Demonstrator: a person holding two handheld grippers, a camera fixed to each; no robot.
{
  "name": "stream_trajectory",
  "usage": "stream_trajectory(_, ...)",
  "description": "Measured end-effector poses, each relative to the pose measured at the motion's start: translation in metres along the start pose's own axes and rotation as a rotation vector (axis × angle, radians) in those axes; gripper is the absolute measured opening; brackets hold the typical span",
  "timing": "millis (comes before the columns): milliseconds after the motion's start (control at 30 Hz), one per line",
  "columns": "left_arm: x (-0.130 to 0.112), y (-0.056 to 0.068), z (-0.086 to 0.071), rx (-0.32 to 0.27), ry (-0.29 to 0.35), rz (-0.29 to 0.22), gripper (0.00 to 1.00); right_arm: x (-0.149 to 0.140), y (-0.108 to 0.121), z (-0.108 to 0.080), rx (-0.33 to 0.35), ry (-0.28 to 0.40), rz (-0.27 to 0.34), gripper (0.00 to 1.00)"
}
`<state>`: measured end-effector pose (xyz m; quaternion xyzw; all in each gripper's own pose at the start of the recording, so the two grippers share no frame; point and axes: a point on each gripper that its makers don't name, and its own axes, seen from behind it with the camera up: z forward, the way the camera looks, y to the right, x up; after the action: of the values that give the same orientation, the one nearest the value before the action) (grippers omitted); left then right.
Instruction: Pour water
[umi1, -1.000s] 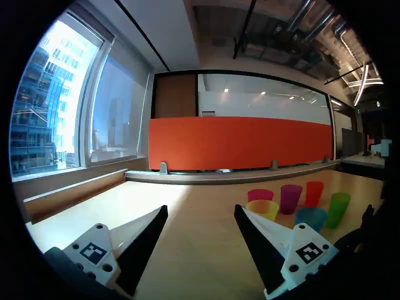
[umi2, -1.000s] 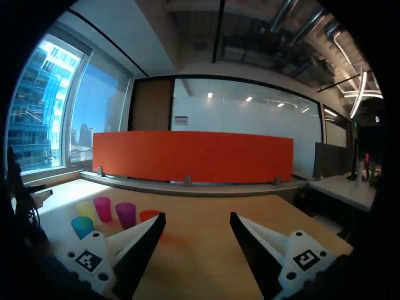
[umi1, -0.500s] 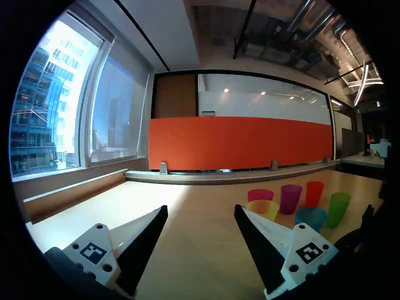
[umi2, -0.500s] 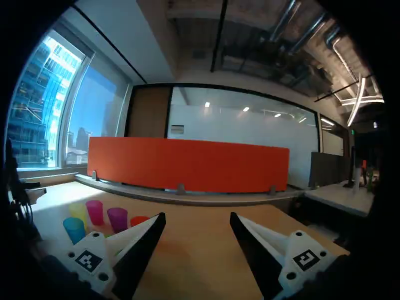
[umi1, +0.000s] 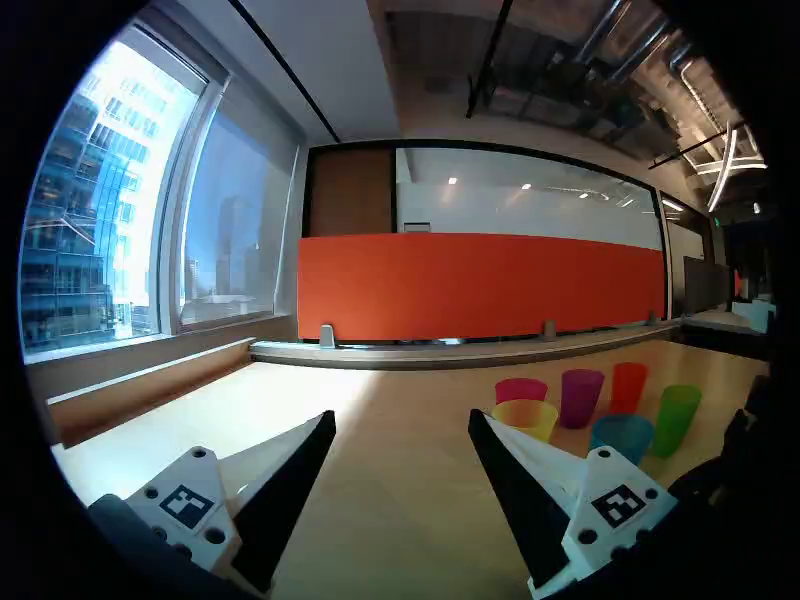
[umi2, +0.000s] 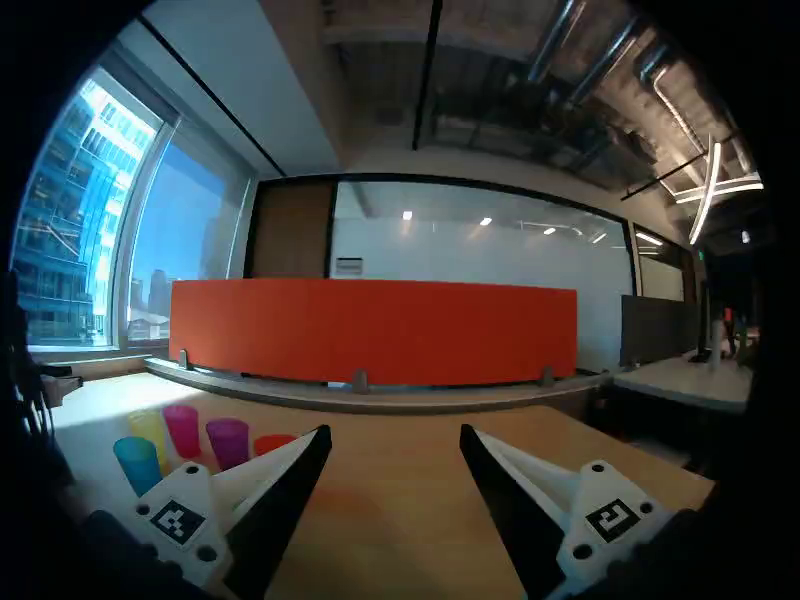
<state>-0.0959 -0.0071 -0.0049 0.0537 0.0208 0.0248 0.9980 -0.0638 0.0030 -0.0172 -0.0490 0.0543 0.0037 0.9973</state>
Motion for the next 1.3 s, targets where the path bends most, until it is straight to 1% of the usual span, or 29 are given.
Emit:
stream_trajectory(200, 0.000, 0.000, 0.000, 0.000, 0.000, 0.000, 0.99, -0.017, -0.005, 0.004, 0.008, -0.015, 0.009, 1.00)
stream_trajectory(400, 0.000, -0.001, -0.001, 0.000, 0.000, 0.000, 0.99, -0.030, -0.007, 0.004, 0.012, -0.027, 0.008, 0.99)
stream_trajectory(600, 0.000, 0.000, 0.000, 0.000, 0.000, 0.000, 0.99, -0.035, -0.002, 0.005, 0.006, -0.033, 0.016, 1.00)
stream_trajectory(800, 0.000, 0.000, 0.000, 0.000, 0.000, 0.000, 0.99, -0.041, 0.000, 0.007, 0.000, -0.044, 0.006, 0.99)
stream_trajectory(1300, 0.001, 0.000, -0.001, 0.000, 0.000, 0.000, 0.99, -0.052, 0.004, 0.012, -0.010, -0.060, 0.021, 1.00)
